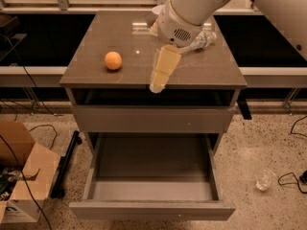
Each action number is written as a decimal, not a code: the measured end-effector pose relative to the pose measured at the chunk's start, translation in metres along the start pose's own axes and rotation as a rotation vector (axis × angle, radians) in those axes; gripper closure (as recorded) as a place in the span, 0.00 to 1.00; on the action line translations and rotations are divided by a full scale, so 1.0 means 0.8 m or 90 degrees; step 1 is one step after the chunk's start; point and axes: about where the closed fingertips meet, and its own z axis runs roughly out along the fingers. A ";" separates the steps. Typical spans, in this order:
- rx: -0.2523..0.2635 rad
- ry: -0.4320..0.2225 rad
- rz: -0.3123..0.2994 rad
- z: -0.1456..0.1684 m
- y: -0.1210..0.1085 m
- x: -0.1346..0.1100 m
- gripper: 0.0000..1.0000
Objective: Place orange into middle drawer
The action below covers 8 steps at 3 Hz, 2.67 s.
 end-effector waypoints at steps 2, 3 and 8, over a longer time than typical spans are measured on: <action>0.007 -0.012 0.043 0.036 -0.020 0.002 0.00; 0.018 -0.044 0.063 0.085 -0.064 -0.003 0.00; 0.002 -0.093 0.088 0.240 -0.159 -0.023 0.00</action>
Offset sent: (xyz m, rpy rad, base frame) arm 0.0829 0.0311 -0.0529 0.1499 -0.0027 -0.1461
